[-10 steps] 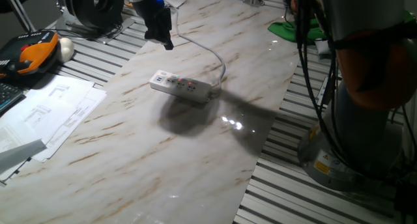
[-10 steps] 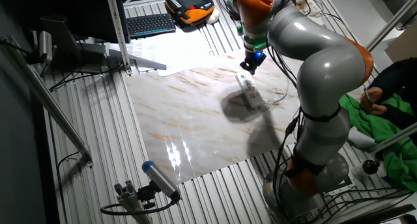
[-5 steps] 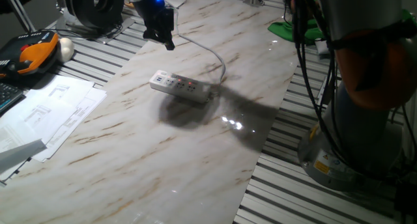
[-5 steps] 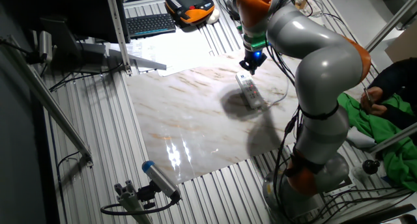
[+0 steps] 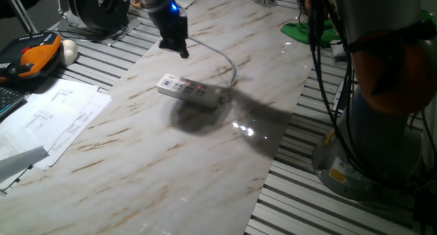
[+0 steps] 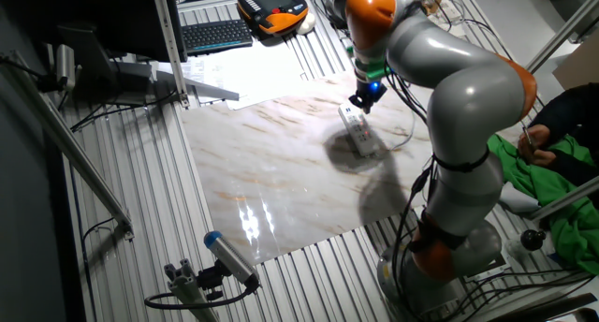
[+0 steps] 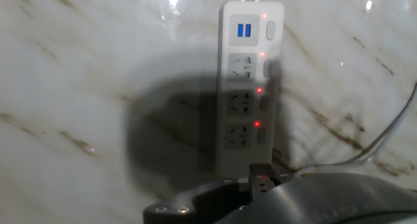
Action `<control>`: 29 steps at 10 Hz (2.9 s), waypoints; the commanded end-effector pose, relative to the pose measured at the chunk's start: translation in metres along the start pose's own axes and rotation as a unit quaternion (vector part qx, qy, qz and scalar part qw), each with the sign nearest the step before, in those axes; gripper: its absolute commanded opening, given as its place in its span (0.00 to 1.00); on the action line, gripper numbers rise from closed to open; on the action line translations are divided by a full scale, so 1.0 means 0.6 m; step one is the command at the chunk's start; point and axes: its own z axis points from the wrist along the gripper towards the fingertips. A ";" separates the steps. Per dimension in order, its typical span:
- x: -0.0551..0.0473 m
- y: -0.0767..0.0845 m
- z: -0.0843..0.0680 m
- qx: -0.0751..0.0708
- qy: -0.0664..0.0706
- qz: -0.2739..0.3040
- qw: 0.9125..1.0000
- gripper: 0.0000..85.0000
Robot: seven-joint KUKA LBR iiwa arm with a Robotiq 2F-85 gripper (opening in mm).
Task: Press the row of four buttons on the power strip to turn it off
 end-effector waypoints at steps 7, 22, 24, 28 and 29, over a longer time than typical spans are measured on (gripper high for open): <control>-0.030 -0.023 0.156 -0.024 -0.029 -0.022 0.999 0.00; -0.005 -0.040 0.174 -0.031 -0.016 -0.040 0.999 0.00; -0.006 -0.043 0.188 -0.032 -0.022 -0.042 0.998 0.00; -0.007 -0.047 0.209 -0.032 -0.030 -0.048 0.998 0.00; -0.008 -0.048 0.214 -0.032 -0.032 -0.048 0.998 0.00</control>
